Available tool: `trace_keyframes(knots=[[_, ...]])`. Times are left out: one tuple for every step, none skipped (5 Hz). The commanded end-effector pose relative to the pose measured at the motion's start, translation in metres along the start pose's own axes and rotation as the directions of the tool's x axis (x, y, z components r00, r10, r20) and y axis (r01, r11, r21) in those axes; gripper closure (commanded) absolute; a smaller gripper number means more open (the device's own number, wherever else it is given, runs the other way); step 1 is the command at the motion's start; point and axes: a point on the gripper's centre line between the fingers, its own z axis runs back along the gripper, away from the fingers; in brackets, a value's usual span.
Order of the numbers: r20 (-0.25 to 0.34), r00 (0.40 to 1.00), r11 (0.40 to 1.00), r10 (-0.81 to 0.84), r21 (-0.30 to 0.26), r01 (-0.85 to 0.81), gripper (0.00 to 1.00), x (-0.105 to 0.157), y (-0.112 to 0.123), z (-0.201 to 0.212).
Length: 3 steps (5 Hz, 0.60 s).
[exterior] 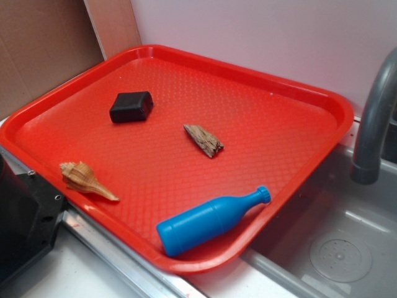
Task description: Grab the blue bottle.
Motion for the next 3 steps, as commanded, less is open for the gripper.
trace_keyframes(knots=[[0.000, 1.000, 1.000, 0.000, 0.000, 0.000, 0.00, 0.000, 0.000, 0.000], [-0.074, 0.978, 0.980, -0.197, -0.003, 0.197, 0.00, 0.016, -0.035, -0.054], [-0.085, 0.954, 0.957, -0.288, 0.012, 0.290, 0.00, 0.021, -0.063, -0.088]])
